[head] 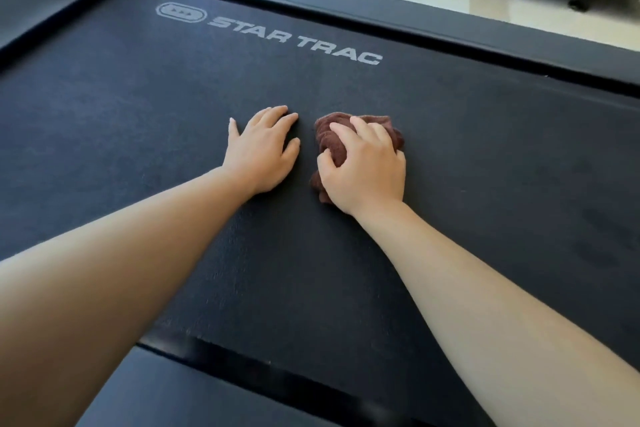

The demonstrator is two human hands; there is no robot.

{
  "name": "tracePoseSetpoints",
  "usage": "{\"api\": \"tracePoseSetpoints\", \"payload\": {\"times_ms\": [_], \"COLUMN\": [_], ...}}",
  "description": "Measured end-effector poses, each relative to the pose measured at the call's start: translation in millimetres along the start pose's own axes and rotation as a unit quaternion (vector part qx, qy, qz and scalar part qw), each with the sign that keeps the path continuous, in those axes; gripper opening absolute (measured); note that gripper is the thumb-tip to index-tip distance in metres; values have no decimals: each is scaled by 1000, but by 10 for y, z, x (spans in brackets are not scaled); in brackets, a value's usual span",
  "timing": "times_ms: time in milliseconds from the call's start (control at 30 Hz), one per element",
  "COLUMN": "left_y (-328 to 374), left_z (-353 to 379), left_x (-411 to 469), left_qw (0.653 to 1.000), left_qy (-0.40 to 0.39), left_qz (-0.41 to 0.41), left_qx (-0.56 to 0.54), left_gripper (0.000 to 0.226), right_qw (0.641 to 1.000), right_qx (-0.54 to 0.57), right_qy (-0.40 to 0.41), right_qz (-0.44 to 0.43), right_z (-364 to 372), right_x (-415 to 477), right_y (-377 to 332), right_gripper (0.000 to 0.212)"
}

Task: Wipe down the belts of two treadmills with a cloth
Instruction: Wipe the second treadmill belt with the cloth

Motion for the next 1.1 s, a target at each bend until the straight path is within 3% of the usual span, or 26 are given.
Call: {"api": "tracePoseSetpoints", "payload": {"times_ms": [200,433,667,800,1100], "left_y": [-45,-78,-98,-112,-45], "left_z": [16,67,61,42,-32], "left_x": [568,653,662,685,483], "left_qw": [999,997,997,998,998], "left_qy": [34,72,68,59,48], "left_qz": [-21,-25,-27,-31,-40], "left_qx": [-3,-2,-4,1,-10], "left_gripper": [53,56,56,56,51], "right_qw": [1000,1000,999,998,1000], "right_qx": [-8,1,6,2,17], "right_qy": [16,20,-44,-46,4], "right_qz": [9,-5,5,30,17], "right_z": [157,436,567,457,-93], "right_x": [727,1718,2256,1908,194], "right_y": [347,525,614,526,430], "right_gripper": [46,43,43,47,48]}}
Point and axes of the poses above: each hand's wrist, its own x-axis towards the middle knuckle, its own z-axis out of the palm, y = z × x, the point moved 4 cm from there along x, towards the middle knuckle, and after that the axes turned 13 degrees about -z, right-handed, at the moved point
